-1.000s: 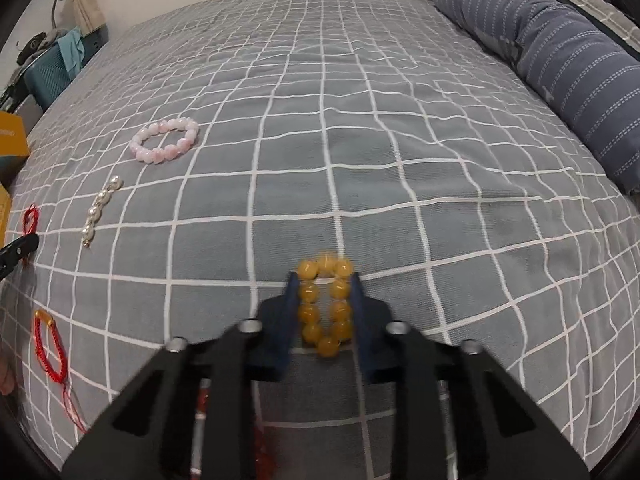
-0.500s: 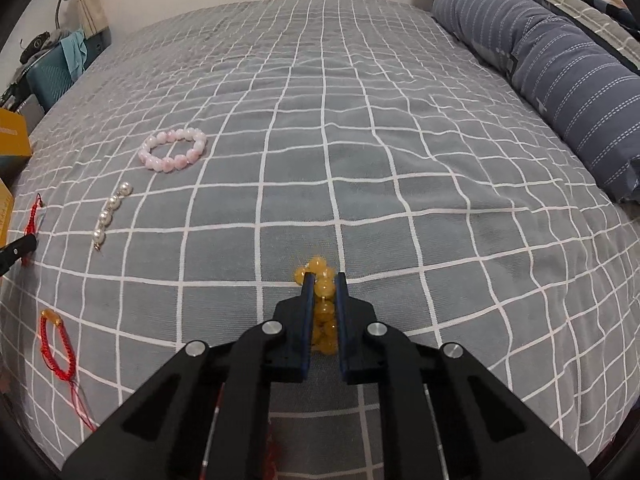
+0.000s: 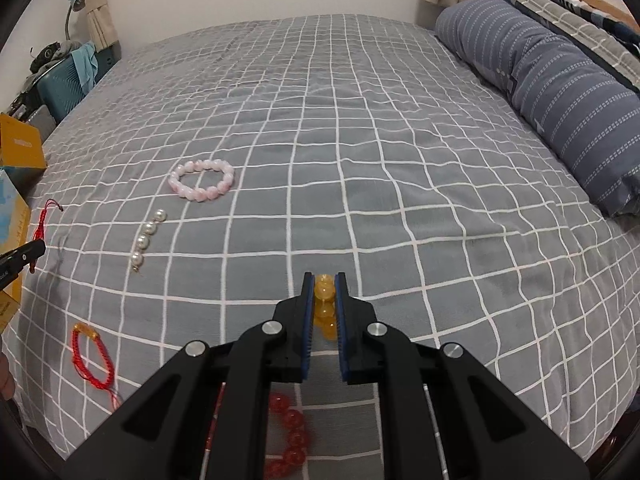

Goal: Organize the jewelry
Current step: 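Grasp the red cord bracelet with left tool while right grasps yellow bead bracelet, then carry both held bracelets over to the white cardboard box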

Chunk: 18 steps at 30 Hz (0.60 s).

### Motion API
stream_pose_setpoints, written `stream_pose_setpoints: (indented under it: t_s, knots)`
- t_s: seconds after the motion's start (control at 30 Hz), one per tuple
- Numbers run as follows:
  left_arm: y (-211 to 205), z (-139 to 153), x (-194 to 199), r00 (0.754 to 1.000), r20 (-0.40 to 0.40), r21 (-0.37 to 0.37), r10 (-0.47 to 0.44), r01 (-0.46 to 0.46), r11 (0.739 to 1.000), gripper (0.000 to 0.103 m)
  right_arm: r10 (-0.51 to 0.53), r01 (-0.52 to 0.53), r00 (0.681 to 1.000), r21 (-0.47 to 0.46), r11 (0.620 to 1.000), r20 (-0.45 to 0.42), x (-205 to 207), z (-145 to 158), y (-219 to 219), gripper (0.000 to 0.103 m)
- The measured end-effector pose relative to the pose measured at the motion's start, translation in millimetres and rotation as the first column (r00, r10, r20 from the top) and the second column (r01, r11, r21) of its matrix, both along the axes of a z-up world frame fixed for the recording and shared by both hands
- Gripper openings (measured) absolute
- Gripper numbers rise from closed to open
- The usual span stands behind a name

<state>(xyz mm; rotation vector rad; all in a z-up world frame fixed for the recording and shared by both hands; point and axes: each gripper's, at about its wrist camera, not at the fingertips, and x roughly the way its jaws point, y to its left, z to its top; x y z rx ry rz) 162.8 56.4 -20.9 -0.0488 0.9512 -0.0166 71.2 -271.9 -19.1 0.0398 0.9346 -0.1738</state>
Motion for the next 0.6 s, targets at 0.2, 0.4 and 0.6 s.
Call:
stream_pose_setpoints:
  t_s: [0.2, 0.4, 0.6]
  knots:
    - [4.2, 19.6, -1.8, 1.000, 0.011, 0.000, 0.002, -0.002, 1.000, 0.011, 0.018, -0.018, 1.000, 0.004, 1.000, 0.025, 1.7, 17.3, 12.5, 0.009]
    - [7.1, 37.1, -7.7, 1.000, 0.027, 0.006, -0.004, 0.003, 1.000, 0.011, 0.057, -0.057, 0.998, -0.005, 0.998, 0.039, 11.8, 30.6, 34.8, 0.009]
    - [16.2, 56.0, -12.2, 0.999, 0.049, -0.002, 0.016, -0.016, 1.000, 0.011, 0.108, -0.108, 0.993, -0.002, 0.994, 0.053, 22.8, 45.2, 60.8, 0.009]
